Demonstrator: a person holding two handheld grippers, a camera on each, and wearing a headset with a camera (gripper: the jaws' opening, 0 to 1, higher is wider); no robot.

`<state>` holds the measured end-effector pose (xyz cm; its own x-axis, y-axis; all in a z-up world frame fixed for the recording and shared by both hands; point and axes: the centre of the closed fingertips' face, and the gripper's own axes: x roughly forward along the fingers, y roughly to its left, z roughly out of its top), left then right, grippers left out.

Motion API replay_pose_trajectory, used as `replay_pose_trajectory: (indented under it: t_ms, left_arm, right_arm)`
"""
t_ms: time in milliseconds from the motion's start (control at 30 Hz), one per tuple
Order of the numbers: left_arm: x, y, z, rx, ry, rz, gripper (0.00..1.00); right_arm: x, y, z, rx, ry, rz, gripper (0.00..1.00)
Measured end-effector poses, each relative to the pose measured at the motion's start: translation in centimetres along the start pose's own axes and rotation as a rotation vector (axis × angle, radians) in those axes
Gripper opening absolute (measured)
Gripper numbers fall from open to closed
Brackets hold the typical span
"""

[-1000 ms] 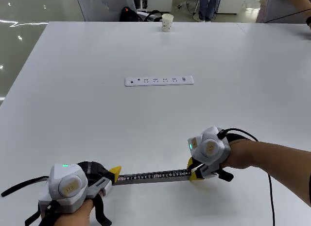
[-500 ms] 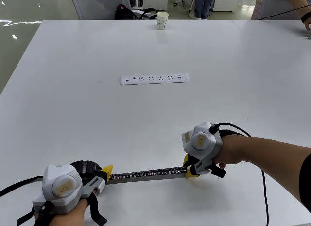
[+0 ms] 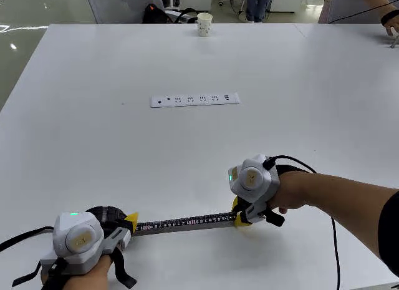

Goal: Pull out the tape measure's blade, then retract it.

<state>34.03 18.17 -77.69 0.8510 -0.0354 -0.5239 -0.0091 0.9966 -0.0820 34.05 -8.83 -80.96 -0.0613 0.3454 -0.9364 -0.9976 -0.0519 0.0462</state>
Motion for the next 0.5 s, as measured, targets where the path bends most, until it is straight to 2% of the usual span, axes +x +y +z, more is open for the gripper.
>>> replay_pose_trajectory:
  t_ms: [167,500]
  left_arm:
    - [-0.07,-0.13,-0.14,0.035,-0.001,-0.014,0.68]
    - [-0.09,-0.15,-0.3,0.023,0.045,-0.029,0.65]
  right_arm:
    - [0.02,0.01,-0.03,-0.001,-0.002,-0.002,0.1]
    - [0.01,0.02,-0.01,0.005,-0.002,-0.003,0.1]
